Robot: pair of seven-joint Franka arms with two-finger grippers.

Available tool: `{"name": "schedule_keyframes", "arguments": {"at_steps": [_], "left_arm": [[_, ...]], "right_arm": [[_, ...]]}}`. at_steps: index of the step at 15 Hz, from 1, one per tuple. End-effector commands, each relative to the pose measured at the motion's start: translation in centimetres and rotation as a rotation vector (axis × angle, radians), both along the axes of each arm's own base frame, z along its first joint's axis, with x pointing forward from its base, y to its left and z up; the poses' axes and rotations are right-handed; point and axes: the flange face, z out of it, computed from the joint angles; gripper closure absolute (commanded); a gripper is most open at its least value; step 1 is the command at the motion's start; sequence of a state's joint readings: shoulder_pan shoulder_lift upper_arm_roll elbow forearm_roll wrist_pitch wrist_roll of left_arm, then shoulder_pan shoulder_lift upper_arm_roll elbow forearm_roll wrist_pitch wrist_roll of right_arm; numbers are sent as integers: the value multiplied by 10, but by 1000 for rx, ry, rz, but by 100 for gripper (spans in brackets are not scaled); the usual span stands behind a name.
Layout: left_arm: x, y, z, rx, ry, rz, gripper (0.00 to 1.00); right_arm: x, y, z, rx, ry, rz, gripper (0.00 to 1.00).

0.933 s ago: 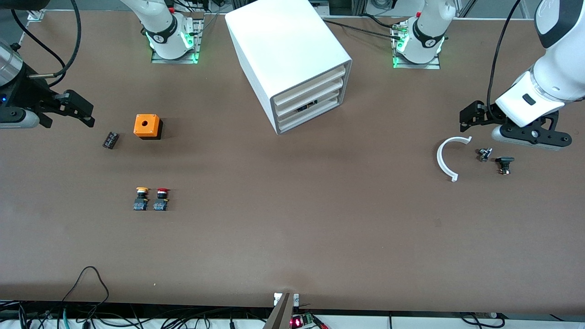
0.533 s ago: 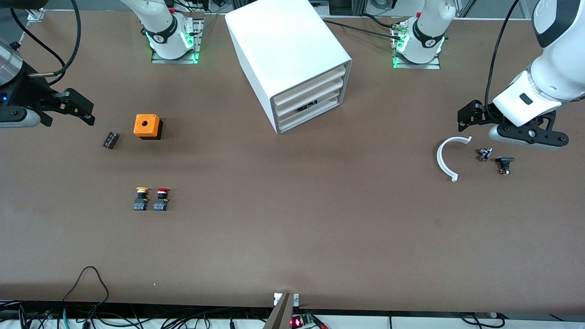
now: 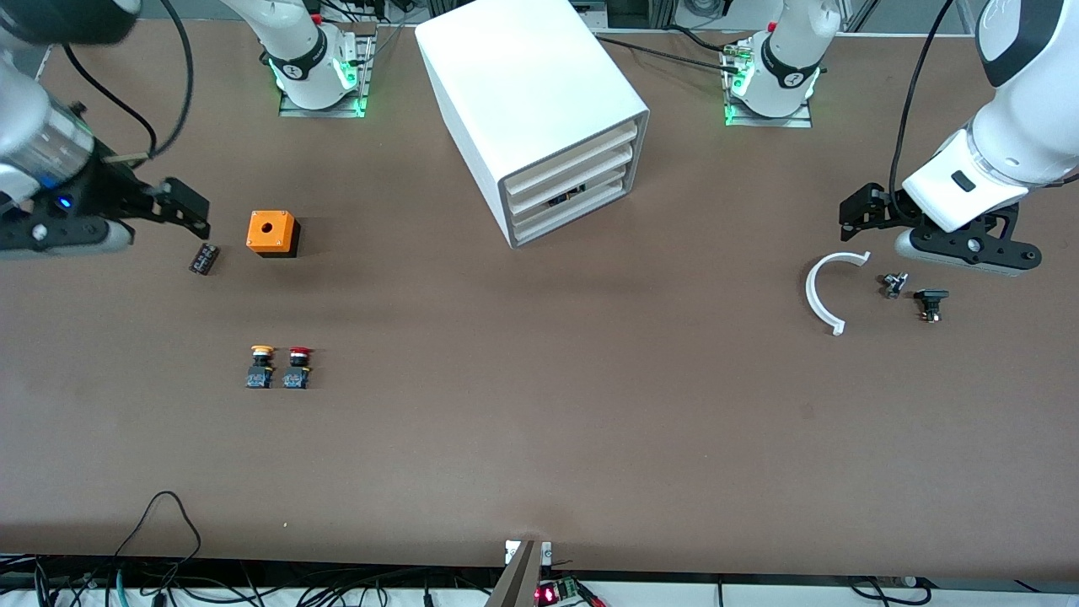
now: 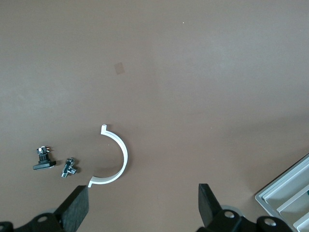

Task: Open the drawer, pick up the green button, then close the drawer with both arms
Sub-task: 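Move the left gripper toward the cabinet drawer while the right gripper advances, then grasp the white drawer's handle with the left gripper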

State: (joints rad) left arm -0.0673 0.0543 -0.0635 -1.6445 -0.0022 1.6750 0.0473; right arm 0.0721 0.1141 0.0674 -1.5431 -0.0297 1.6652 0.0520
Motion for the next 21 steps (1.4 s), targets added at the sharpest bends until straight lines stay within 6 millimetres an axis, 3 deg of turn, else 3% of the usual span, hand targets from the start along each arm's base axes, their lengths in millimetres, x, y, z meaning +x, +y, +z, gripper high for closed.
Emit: {"name": "schedule_keyframes", "arguments": {"at_steps": [1, 4, 5, 6, 10, 15, 17, 18, 21], "left_arm": [[-5, 1, 6, 16, 14, 6, 0], [-15, -4, -10, 0, 134, -58, 0], [-19, -21, -16, -27, 179, -102, 0], [-19, -32, -39, -39, 248, -138, 0], [-18, -62, -84, -294, 389, -223, 0], [-26, -102, -158, -611, 488, -197, 1], [-37, -133, -190, -668, 466, -258, 2], [-39, -136, -209, -700, 448, -277, 2], [-46, -142, -270, -855, 450, -327, 4]], "right_arm": [[13, 2, -22, 1, 22, 14, 0], [27, 1, -56, 2, 62, -5, 0], [30, 1, -67, 2, 78, -10, 0], [33, 2, -74, 8, 82, -11, 0], [44, 2, -105, 10, 105, -15, 0], [51, 12, -127, 79, 145, -142, 0], [55, 14, -137, 78, 141, -180, 0], [56, 16, -144, 73, 150, -212, 0], [53, 48, -153, 52, 163, -271, 0]]}}
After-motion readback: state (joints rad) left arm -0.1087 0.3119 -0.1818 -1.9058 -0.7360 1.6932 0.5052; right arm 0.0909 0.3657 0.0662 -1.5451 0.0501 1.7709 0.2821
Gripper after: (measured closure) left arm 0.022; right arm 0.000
